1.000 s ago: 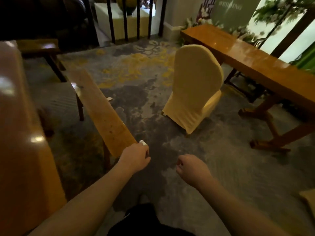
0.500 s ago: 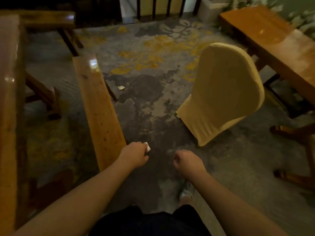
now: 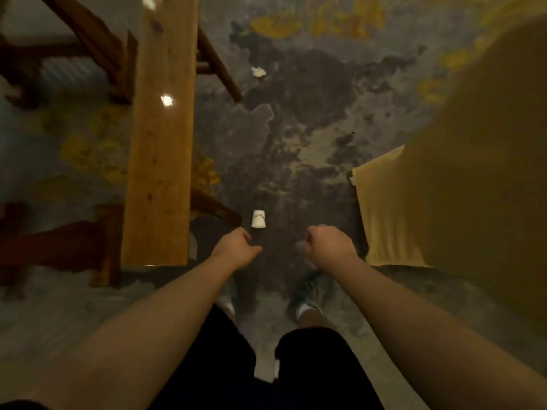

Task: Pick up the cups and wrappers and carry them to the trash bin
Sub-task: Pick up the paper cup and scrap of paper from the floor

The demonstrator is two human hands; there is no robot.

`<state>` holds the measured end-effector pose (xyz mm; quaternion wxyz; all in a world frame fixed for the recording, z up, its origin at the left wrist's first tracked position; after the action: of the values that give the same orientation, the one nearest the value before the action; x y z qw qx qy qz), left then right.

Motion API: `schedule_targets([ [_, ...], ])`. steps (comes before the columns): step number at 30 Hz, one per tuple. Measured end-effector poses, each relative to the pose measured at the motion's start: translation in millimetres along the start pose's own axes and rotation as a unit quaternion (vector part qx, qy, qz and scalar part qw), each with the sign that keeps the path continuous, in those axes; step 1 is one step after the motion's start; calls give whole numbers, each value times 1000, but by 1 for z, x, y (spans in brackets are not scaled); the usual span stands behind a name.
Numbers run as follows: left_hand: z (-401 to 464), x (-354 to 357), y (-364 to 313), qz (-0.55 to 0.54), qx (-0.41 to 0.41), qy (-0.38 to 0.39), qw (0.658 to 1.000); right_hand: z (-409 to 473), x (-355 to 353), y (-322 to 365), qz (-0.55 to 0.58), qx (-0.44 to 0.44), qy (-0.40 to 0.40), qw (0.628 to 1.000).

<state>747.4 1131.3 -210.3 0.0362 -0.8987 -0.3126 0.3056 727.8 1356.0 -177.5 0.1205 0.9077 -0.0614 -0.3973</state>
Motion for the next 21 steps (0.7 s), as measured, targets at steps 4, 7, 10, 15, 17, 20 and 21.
schedule_targets([
  [4, 93, 35, -5, -48, -52, -3, 998, 75, 45, -31, 12, 21, 40, 999],
  [7, 182, 72, -1, -69, -81, -3, 994, 141, 98, -61, 11, 39, 75, 996],
  [10, 266, 111, 13, -88, -134, -18, 987, 202, 153, -87, 16, 56, 89, 994],
  [15, 396, 187, 50, -77, -200, -45, 976, 314, 260, -124, 14, 78, 146, 986],
  [17, 432, 209, 64, -69, -203, -55, 975, 349, 301, -133, 11, 87, 160, 983],
  [20, 466, 230, 79, -97, -207, -63, 972, 385, 350, -140, -14, 64, 156, 986],
  [21, 472, 234, 82, -110, -205, -68, 970, 392, 363, -142, -23, 52, 144, 988],
])
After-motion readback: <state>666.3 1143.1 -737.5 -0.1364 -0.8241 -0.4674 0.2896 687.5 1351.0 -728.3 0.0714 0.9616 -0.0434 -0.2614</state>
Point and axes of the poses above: each hand's wrist, its own z-axis towards the middle knuckle, its own x-axis out of the palm, y = z × x, the point moved 2 cm from there along z, towards the middle knuckle, and after that the axes turned 1 degree about y, right-handed, at the moved point
